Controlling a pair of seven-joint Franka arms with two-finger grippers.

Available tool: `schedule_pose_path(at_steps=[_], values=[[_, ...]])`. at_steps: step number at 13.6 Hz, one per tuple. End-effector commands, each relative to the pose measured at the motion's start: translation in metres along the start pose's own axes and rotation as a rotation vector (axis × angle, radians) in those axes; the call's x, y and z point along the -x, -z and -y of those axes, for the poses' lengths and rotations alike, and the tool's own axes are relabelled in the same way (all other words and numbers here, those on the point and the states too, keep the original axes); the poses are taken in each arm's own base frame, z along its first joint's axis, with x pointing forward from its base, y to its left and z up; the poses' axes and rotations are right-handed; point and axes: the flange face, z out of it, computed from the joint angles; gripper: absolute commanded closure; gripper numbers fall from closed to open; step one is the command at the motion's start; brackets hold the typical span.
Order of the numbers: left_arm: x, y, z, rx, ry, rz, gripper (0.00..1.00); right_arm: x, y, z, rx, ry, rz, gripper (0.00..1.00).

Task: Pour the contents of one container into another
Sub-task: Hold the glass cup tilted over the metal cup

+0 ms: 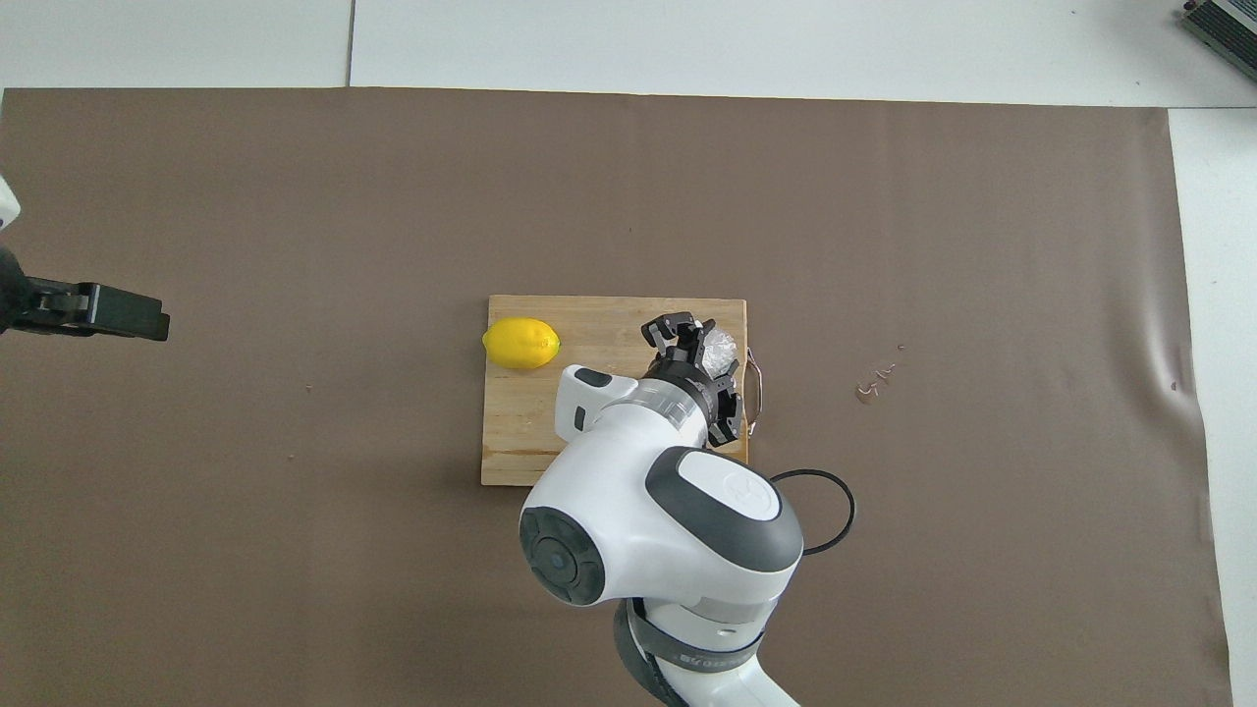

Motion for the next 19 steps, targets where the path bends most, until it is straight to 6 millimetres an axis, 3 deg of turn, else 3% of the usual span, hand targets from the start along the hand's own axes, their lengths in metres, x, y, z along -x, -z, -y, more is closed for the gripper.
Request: schedule_pose_path(at_steps=[1, 10, 19], values=[[0.005, 0.002, 0.002, 0.005, 0.002, -0.004, 0.0, 0.002, 0.004, 0.0, 0.019, 0.0, 0.051, 0.81], [0.005, 0.003, 0.002, 0.005, 0.002, -0.006, 0.0, -0.003, 0.011, 0.0, 0.025, -0.017, 0.052, 0.81], [0.005, 0.003, 0.002, 0.005, 0.002, -0.006, 0.0, 0.023, 0.007, -0.002, -0.032, -0.128, -0.031, 0.81]])
